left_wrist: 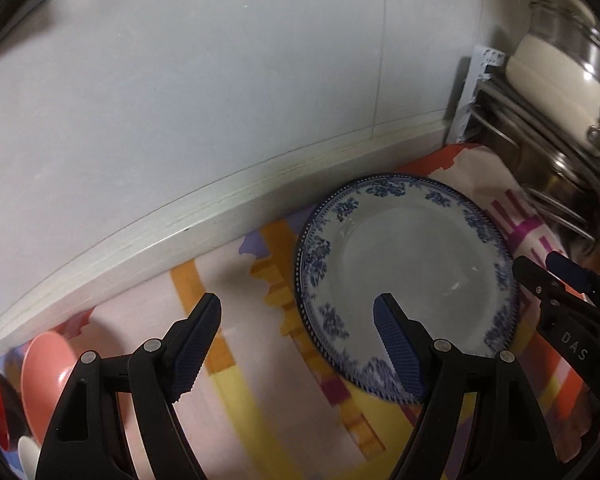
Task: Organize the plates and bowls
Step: 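Move the left gripper toward the smaller blue-patterned plate, then close the left gripper on the rim of the smaller blue-patterned plate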
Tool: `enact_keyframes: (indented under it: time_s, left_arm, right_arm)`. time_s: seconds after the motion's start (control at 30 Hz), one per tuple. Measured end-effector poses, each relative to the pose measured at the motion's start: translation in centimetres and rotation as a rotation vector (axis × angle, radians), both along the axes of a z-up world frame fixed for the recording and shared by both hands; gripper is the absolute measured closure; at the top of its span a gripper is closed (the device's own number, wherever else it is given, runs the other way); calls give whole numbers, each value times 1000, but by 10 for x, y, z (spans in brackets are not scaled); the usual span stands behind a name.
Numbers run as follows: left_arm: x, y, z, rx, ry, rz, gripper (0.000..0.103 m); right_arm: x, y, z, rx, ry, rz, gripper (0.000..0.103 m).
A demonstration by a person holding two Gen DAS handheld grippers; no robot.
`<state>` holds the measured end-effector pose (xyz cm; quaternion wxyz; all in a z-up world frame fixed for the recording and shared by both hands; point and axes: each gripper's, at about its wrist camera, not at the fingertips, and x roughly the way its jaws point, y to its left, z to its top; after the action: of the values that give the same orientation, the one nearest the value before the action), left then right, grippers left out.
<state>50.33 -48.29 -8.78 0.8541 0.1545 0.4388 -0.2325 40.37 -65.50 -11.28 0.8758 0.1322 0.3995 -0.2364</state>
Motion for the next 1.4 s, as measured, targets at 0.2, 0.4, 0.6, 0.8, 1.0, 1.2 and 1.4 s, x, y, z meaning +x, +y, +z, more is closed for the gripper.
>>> enact_keyframes:
  time_s: [0.2, 0.4, 0.6, 0.8, 1.0, 1.2, 1.4]
  left_arm:
    - [20, -12, -24, 4, 34, 1, 25]
    - [33, -14, -43, 7, 75, 15, 31]
    - [39, -13, -52, -6, 110, 18, 39]
    - [40, -15, -53, -15, 112, 13, 46]
    - [40, -26, -53, -33, 123, -11, 66]
    - [38, -29, -54, -21, 110, 7, 67]
    - [35, -28, -52, -15, 103, 19, 67]
  right_arm:
    - [17, -13, -18, 12, 28, 10, 50]
    - [29, -19, -34, 6, 60, 12, 50]
    - [37, -18, -41, 0, 77, 28, 50]
    - [44, -19, -48, 6, 85, 32, 52]
    - [46, -27, -50, 6, 71, 20, 63]
    - [43, -29, -47, 15, 64, 22, 66]
    - [35, -25, -41, 11, 66, 36, 67]
